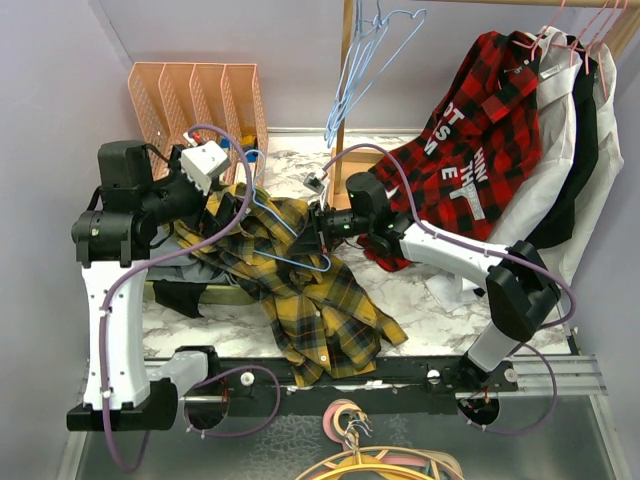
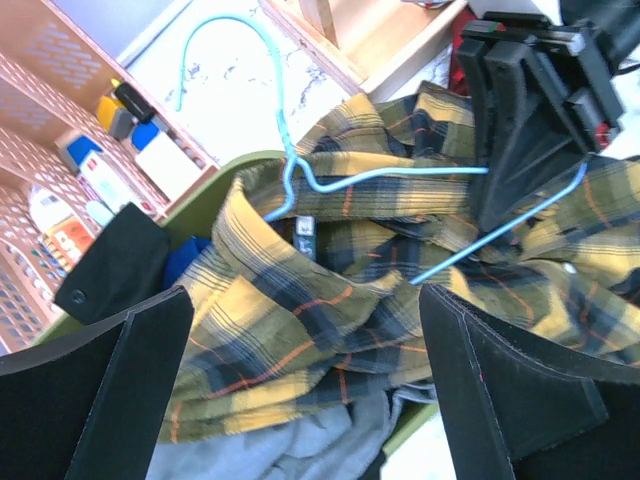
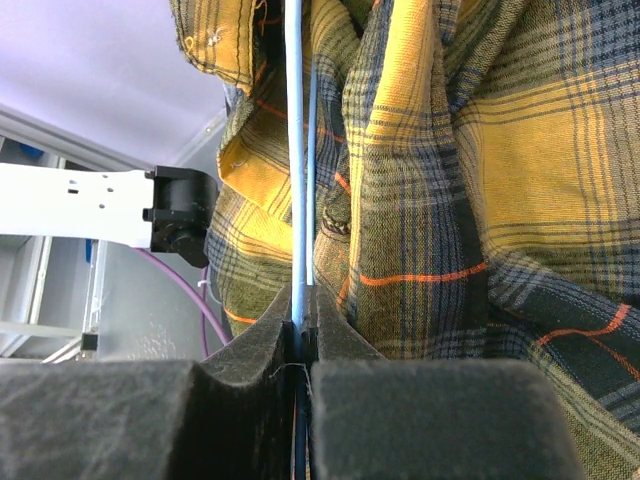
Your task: Place the shirt on the hanger
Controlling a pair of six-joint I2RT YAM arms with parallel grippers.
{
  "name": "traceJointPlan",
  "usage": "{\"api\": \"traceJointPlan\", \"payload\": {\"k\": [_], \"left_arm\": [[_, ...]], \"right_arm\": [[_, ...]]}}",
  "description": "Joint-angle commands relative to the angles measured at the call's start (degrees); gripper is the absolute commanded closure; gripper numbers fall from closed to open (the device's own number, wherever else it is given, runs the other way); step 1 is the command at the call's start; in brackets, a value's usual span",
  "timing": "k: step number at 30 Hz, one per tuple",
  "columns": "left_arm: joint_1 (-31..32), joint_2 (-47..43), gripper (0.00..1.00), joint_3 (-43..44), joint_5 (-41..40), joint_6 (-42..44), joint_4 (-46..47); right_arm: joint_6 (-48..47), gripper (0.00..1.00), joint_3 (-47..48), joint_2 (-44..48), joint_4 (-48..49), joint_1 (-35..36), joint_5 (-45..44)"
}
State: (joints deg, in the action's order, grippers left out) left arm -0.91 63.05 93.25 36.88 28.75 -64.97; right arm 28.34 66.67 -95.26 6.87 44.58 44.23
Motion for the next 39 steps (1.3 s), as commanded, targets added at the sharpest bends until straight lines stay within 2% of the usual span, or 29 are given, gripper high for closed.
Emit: {"api": "traceJointPlan", "payload": {"k": [1, 6, 11, 12, 17, 21, 26, 29, 34, 39], "left_arm": [[-0.3, 3.5, 0.01, -0.1, -0.2, 9.9, 5.4], [-1.8, 9.8, 0.02, 5.2, 6.6, 17.9, 1.7], [-5.2, 20.8, 0.1, 16.2, 17.7, 30.4, -14.3], [-6.3, 22.3, 0.11, 17.3, 19.4, 30.3, -16.3], [-8.0, 20.3, 0.07, 10.6, 21.3, 38.8, -16.6], [-8.8, 22.6, 0.07, 12.1, 18.8, 37.9, -16.6], [-10.9, 23.8, 0.07, 12.6, 21.9, 40.4, -16.6], [-10.6, 22.3, 0.11, 9.9, 22.9, 44.8, -16.6], [-9.6, 23.1, 0.15, 7.5, 22.0, 46.4, -16.6], [-9.1, 23.7, 0.11, 5.0, 22.0, 49.8, -16.5]], "right_arm": [[-1.3, 0.99, -0.2, 0.6, 2.5, 0.3, -2.3], [-3.4, 0.99, -0.1, 1.9, 0.5, 0.3, -3.1], [-5.3, 0.99, -1.3, 3.2, 0.8, 0.3, -4.4], [-5.7, 0.99, -1.3, 3.2, 0.6, 0.3, -4.6], [-7.0, 0.99, 0.1, 1.4, -1.8, 0.3, -5.2], [-7.0, 0.99, -0.5, 1.0, -1.2, 0.3, -5.8], [-7.1, 0.99, -0.8, 0.8, -1.2, 0.3, -6.1], [-7.1, 0.99, -0.5, 0.7, -1.3, 0.3, -6.0], [-7.7, 0.99, 1.1, -0.2, -2.2, 0.3, -5.7], [-7.4, 0.99, 2.3, -1.6, -2.4, 0.3, -4.0]]}}
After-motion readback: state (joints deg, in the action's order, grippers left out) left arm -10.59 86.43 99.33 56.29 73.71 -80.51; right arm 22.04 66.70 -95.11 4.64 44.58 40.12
